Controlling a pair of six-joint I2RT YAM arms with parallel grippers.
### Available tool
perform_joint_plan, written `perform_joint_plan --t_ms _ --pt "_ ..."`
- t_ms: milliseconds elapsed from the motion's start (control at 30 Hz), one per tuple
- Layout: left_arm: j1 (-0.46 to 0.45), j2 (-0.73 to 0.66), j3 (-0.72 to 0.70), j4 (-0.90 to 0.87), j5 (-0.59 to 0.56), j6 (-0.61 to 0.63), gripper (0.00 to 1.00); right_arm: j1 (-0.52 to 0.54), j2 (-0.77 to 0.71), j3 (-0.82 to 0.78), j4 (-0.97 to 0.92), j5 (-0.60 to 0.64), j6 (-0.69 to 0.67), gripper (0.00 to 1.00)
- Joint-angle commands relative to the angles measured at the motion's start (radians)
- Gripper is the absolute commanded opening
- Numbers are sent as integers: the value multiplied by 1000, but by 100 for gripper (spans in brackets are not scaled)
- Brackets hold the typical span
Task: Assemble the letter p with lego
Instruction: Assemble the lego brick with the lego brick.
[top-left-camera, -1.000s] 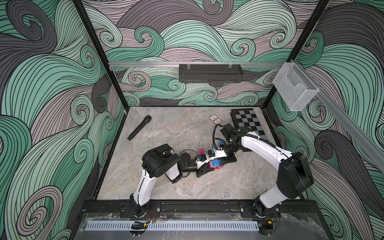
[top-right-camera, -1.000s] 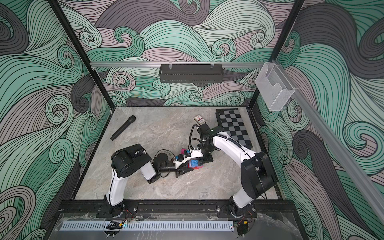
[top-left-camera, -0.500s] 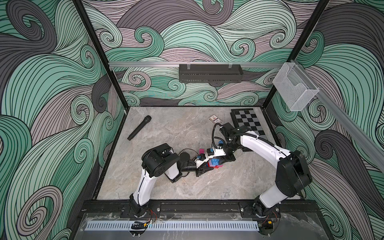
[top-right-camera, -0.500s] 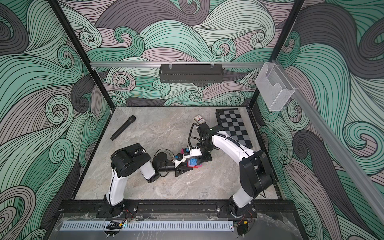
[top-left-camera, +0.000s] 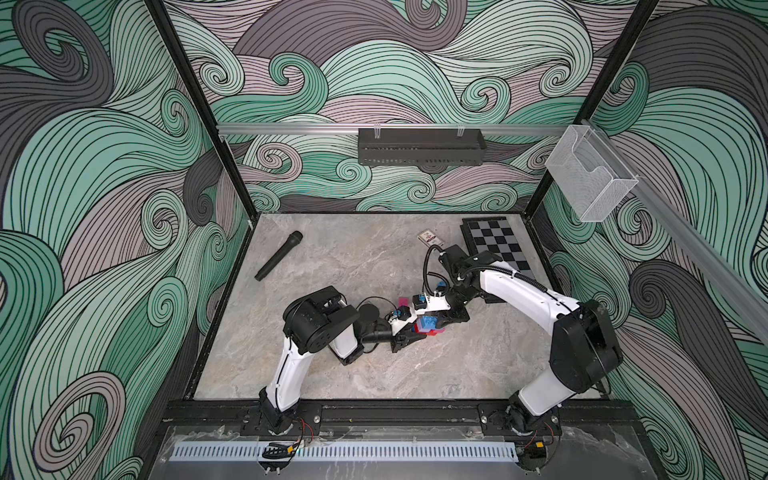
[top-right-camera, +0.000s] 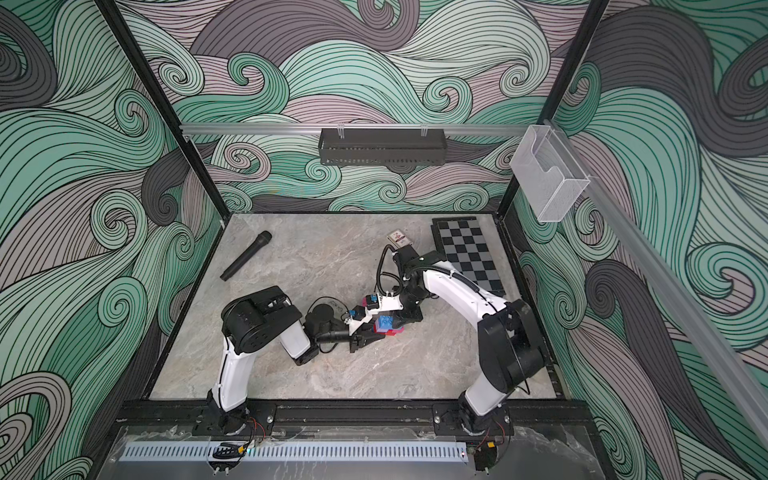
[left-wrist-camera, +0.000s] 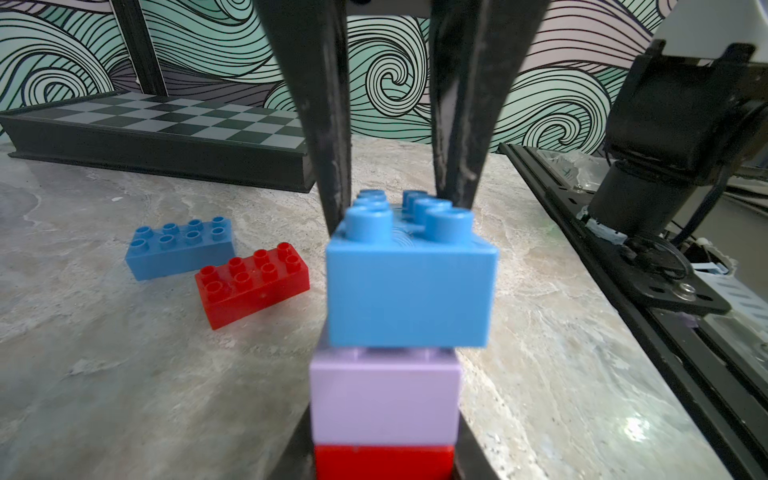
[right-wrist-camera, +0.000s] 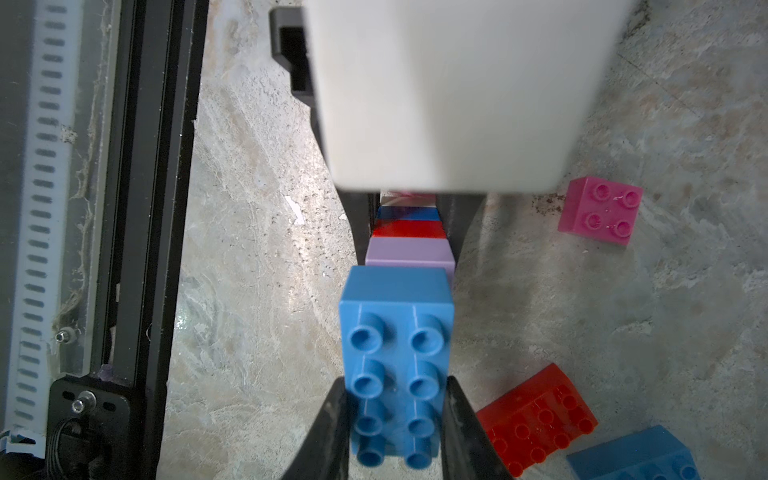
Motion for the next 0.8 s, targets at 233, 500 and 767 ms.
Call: perform_joint_plan --t_ms 233,500,767 --pt "2 40 8 -45 20 -26 0 5 66 -27 -1 -21 -24 0" --pt "7 40 7 -45 21 -30 0 -6 66 -33 1 -20 -31 0" --pt "10 43 9 -45 25 -34 0 6 121 -37 1 -15 -35 0"
